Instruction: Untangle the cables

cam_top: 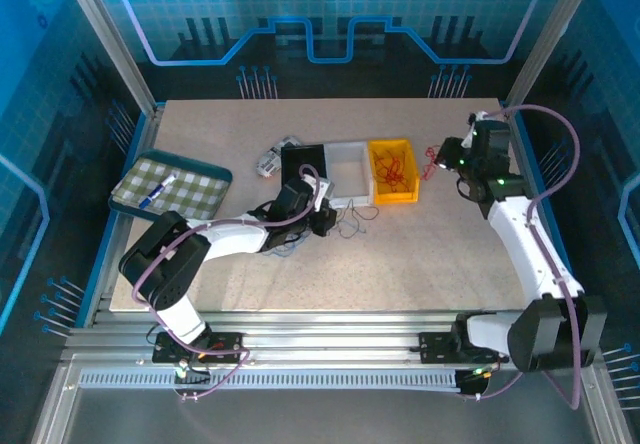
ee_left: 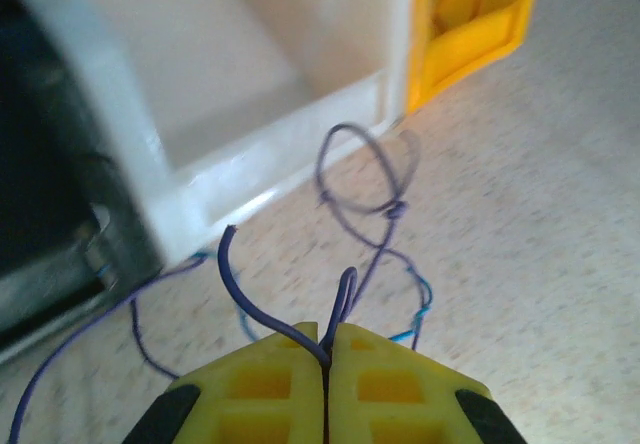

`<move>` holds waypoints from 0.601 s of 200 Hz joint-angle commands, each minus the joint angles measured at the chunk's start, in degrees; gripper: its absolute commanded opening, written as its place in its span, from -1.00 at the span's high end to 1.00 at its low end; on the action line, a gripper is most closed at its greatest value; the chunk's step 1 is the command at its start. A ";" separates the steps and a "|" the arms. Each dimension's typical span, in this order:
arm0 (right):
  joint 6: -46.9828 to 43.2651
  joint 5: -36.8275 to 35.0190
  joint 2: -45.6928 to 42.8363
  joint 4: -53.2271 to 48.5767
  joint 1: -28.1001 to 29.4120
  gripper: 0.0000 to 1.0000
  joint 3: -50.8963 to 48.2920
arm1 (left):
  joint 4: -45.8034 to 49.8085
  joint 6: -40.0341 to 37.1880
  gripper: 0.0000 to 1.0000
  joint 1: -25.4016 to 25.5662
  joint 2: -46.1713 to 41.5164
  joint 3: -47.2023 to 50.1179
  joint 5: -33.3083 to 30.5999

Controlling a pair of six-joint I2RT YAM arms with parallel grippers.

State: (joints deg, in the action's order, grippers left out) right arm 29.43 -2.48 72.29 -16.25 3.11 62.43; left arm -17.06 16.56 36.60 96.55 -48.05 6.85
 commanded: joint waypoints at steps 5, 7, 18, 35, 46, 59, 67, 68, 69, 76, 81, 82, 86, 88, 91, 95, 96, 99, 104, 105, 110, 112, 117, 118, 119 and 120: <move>-3.32 2.55 7.26 2.10 2.81 0.94 3.57 | -1.45 2.47 1.00 -0.43 1.72 -3.17 4.00; -3.39 2.56 7.84 2.23 3.00 0.94 3.86 | -1.76 2.86 1.00 -0.47 1.80 -3.14 3.84; -3.74 3.02 11.21 2.89 3.76 0.93 5.59 | -3.53 5.00 1.00 -0.67 2.20 -3.18 1.85; -3.85 2.44 17.01 1.48 4.70 0.94 9.35 | -6.06 8.20 1.00 -0.91 3.10 -2.93 0.39; -3.84 2.88 20.41 0.84 5.12 0.95 11.26 | -6.66 9.44 1.00 -0.95 3.64 -3.19 0.20; -4.08 3.50 23.76 0.52 6.02 0.94 12.96 | -6.76 10.11 1.00 -0.84 3.92 -3.32 0.28; -4.45 3.64 25.65 0.15 6.57 0.93 13.98 | -6.76 10.11 1.00 -0.91 3.83 -3.23 -0.03; -4.46 3.63 25.94 0.03 6.69 0.93 14.09 | -6.76 10.13 1.00 -0.91 3.78 -3.21 -0.10; -4.55 3.63 26.18 -0.08 6.75 0.93 14.24 | -6.76 10.19 1.00 -0.87 3.76 -3.20 -0.18; -4.69 3.73 27.67 -0.65 7.20 0.93 15.19 | -6.72 10.14 1.00 -0.90 3.61 -3.12 -0.83; -4.81 3.95 28.93 -1.27 7.51 0.93 15.78 | -6.63 10.11 1.00 -0.84 3.53 -3.06 -1.00; -4.81 3.92 29.16 -1.34 7.60 0.93 15.96 | -6.65 10.09 1.00 -0.88 3.50 -3.04 -1.07; -4.95 3.81 30.05 -1.72 7.76 0.93 16.47 | -6.47 10.00 1.00 -0.92 3.49 -3.01 -1.11; -4.94 3.76 30.55 -2.00 7.84 0.93 16.87 | -6.38 9.92 1.00 -0.92 3.47 -3.10 -1.18; -4.92 3.65 31.13 -2.40 8.00 0.93 17.23 | -6.26 9.82 1.00 -0.97 3.41 -3.12 -1.26; -4.91 3.27 31.86 -2.89 8.25 0.93 17.63 | -5.99 9.73 1.00 -0.92 3.38 -3.16 -1.36; -4.91 3.18 32.08 -2.99 8.28 0.93 17.72 | -5.98 9.73 1.00 -0.92 3.34 -3.17 -1.38; -4.97 3.06 32.60 -3.19 8.46 0.93 17.94 | -5.78 9.72 1.00 -0.92 3.36 -3.19 -1.40; -5.17 3.02 33.44 -3.38 8.74 0.93 18.27 | -5.46 9.77 1.00 -0.92 3.23 -3.19 -1.61; -5.22 2.97 33.66 -3.41 8.79 0.93 18.35 | -5.40 9.79 1.00 -0.92 3.21 -3.19 -1.64; -5.43 2.61 34.43 -3.71 9.06 0.93 18.62 | -5.28 9.72 1.00 -0.94 3.08 -3.11 -1.82; -5.48 2.42 34.70 -3.94 9.09 0.93 18.83 | -5.29 9.72 1.00 -0.92 3.04 -3.06 -1.97; -5.51 1.65 35.42 -4.47 9.49 0.93 19.15 | -5.27 9.72 1.00 -0.92 2.92 -2.94 -2.13; -5.61 1.45 35.57 -4.48 9.56 0.93 19.23 | -5.31 9.72 1.00 -0.92 2.93 -2.97 -2.16; -5.65 1.31 35.74 -4.53 9.59 0.93 19.27 | -5.29 9.72 1.00 -0.92 2.93 -2.91 -2.18; -5.68 1.15 35.86 -4.64 9.66 0.93 19.33 | -5.32 9.72 1.00 -0.92 2.94 -2.87 -2.14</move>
State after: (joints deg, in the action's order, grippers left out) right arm 25.36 0.27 104.88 -17.47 11.14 78.96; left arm -21.96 25.61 36.01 100.22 -50.15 6.31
